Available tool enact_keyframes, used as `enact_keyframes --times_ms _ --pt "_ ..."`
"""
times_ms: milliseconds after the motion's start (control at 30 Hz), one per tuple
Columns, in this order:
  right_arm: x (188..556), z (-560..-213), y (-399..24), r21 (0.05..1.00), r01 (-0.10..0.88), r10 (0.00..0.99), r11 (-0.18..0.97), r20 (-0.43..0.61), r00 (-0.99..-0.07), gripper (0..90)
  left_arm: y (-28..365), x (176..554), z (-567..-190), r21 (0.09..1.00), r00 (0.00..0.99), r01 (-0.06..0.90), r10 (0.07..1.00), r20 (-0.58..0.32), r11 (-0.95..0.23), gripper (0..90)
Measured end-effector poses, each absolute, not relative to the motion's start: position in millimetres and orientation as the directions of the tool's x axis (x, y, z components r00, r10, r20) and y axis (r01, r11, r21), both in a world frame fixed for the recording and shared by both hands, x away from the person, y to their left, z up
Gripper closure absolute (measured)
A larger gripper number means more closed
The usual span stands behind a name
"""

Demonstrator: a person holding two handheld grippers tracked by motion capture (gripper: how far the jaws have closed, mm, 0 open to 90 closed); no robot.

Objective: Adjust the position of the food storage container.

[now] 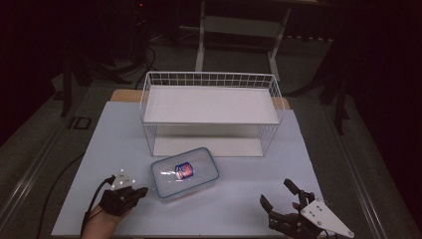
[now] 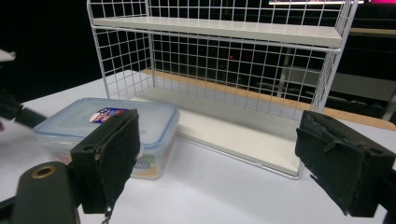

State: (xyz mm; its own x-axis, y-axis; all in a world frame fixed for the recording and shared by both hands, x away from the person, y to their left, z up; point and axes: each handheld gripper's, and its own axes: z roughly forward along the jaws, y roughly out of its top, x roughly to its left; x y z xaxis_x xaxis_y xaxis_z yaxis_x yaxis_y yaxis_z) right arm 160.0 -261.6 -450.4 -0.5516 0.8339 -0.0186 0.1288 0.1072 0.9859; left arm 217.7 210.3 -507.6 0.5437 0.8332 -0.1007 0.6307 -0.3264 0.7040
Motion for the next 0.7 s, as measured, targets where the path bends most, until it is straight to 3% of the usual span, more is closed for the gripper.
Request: enact_keyframes --times_ms 700 --pt "159 -450 -262 0.986 0.129 0.832 0.109 -0.019 -0.555 13.6 195 267 -514 0.719 0.529 0.625 0.842 -0.105 -0.303 88.9"
